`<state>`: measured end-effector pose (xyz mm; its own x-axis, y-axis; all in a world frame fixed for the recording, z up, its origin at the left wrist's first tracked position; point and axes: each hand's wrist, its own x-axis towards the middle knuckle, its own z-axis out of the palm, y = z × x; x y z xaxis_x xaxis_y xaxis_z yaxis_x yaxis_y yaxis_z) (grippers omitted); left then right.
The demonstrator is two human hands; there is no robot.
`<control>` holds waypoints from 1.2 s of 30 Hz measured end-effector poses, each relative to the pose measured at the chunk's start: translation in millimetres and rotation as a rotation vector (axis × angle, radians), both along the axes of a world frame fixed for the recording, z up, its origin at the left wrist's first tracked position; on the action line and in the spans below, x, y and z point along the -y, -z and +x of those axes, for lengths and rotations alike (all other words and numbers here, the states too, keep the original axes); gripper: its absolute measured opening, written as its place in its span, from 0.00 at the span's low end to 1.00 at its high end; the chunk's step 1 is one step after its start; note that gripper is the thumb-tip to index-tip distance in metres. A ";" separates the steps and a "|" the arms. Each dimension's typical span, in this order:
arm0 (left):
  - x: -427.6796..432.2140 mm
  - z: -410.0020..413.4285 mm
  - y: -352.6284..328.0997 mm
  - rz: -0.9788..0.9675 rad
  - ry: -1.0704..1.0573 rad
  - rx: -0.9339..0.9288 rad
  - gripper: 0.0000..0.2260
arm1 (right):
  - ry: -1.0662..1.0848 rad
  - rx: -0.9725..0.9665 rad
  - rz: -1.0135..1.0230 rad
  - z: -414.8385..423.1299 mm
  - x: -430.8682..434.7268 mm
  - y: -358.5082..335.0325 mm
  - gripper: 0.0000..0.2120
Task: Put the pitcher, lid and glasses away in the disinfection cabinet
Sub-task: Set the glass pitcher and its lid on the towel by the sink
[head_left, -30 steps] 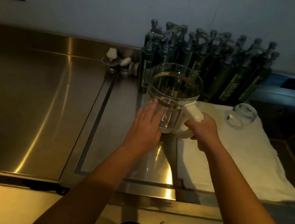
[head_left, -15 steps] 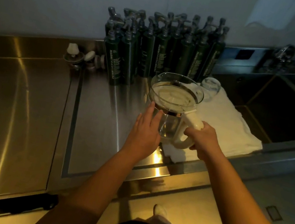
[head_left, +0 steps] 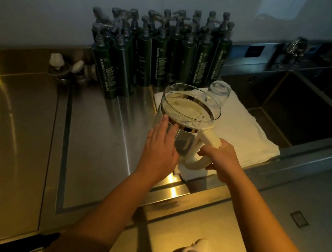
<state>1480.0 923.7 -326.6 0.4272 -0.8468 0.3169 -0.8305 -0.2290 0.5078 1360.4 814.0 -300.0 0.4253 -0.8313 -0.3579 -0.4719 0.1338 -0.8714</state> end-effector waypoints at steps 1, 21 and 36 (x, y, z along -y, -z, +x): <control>2.0 -0.5 1.0 -0.005 0.004 -0.004 0.25 | 0.000 -0.010 -0.017 -0.6 2.1 0.1 0.15; 74.6 -30.6 4.4 -0.072 0.053 0.195 0.37 | -0.080 -0.196 -0.630 -35.9 48.7 8.0 0.39; 135.1 -67.0 3.3 0.097 -0.043 0.471 0.39 | -0.240 -0.177 -0.473 -63.3 108.5 27.9 0.44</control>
<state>1413.0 788.6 -329.9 0.2912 -0.8666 0.4051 -0.9538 -0.2957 0.0530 1297.1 705.5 -327.9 0.5898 -0.8059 -0.0527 -0.5856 -0.3818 -0.7151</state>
